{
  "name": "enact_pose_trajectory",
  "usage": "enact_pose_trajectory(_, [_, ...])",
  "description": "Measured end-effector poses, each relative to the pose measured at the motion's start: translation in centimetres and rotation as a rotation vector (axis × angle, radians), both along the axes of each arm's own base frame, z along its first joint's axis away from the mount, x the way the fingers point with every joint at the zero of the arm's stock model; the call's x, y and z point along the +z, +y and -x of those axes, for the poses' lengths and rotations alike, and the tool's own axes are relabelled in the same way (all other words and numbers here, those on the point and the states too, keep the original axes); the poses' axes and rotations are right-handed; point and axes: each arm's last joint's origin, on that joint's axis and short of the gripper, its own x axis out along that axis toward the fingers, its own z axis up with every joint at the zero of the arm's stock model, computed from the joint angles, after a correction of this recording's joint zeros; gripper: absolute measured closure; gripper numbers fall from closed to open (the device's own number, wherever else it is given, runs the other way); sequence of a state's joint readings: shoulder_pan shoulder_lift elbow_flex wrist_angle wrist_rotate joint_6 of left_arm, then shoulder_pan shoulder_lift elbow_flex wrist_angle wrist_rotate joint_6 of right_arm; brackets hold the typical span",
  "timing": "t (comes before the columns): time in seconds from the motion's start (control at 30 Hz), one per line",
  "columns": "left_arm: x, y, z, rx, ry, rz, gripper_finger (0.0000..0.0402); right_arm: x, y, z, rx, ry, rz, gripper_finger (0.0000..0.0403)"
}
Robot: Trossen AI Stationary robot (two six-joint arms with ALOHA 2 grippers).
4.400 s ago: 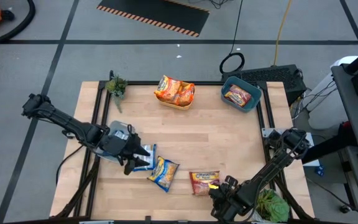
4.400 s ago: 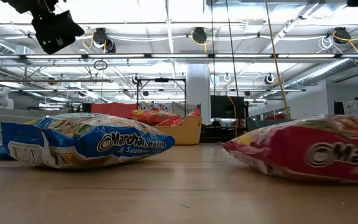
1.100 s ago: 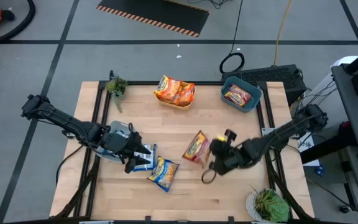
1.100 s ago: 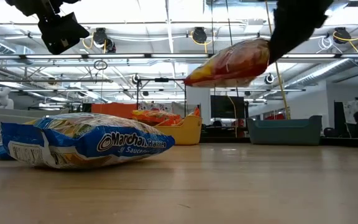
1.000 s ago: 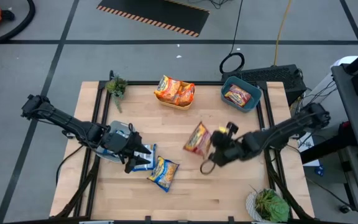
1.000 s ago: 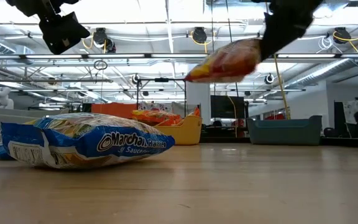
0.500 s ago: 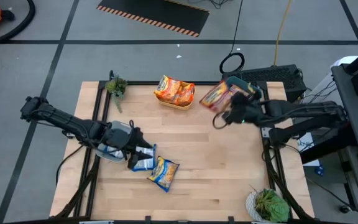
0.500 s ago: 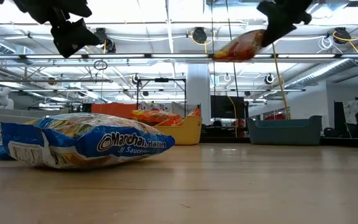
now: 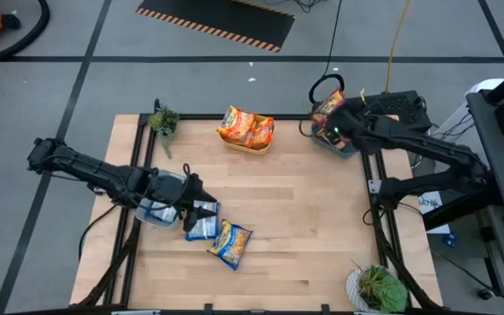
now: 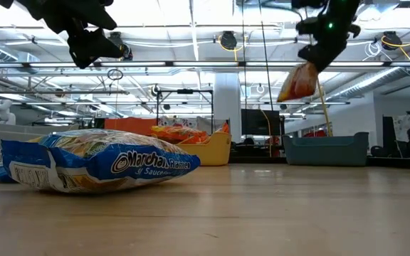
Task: Sort Maruchan noodles
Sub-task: Put the red bag into the blue bin
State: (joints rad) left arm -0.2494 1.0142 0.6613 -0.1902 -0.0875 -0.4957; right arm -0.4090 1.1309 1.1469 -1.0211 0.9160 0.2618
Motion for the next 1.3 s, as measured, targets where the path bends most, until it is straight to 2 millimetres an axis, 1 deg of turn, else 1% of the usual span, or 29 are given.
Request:
enact_pose_trajectory(0.13, [0.0,0.1,0.0,0.001,0.003,-0.004,0.0163,-1.1,-1.8,-0.2,-0.001,0.078,-0.069,0.0402])
enact_pose_trajectory(0.27, [-0.1,0.1,0.0,0.000,0.009,-0.006,0.0163,-3.2,-2.9,-0.3,0.015,0.138,-0.086,0.0398])
enact_pose_trajectory(0.4, [-0.1,0.1,0.1,0.000,0.016,-0.007,0.0163,-5.5,-3.6,-0.1,0.024,0.167,-0.075,0.0397])
enact_pose_trajectory(0.5, [-0.1,0.1,0.1,0.001,0.016,-0.007,0.0163,-6.9,-4.1,0.2,0.031,0.194,-0.071,0.0397])
enact_pose_trajectory(0.6, [-0.1,0.1,0.1,0.001,0.016,-0.007,0.0163,-7.9,-4.4,0.3,0.058,0.229,-0.062,0.0395])
enact_pose_trajectory(0.73, [-0.1,0.1,0.1,0.000,0.016,-0.008,0.0163,-8.6,-4.9,0.5,0.081,0.267,-0.041,0.0385])
enact_pose_trajectory(0.87, [-0.1,0.1,0.1,0.000,0.016,-0.007,0.0163,-8.9,-5.1,0.5,0.112,0.302,-0.024,0.0347])
enact_pose_trajectory(1.0, [-0.1,0.0,0.1,-0.009,0.018,0.002,0.0163,-8.7,-5.0,0.6,0.069,0.341,0.016,0.0285])
enact_pose_trajectory(1.07, [-0.1,0.0,0.1,-0.010,0.018,0.002,0.0163,-8.5,-4.8,0.7,0.020,0.361,0.059,0.0250])
enact_pose_trajectory(1.2, [-0.1,0.0,0.1,-0.020,0.016,-0.011,0.0163,-7.6,-3.5,0.9,-0.072,0.379,0.169,0.0186])
enact_pose_trajectory(1.3, [-0.1,0.0,0.1,-0.030,0.015,-0.026,0.0163,-6.7,-1.9,0.8,-0.058,0.274,0.226,0.0151])
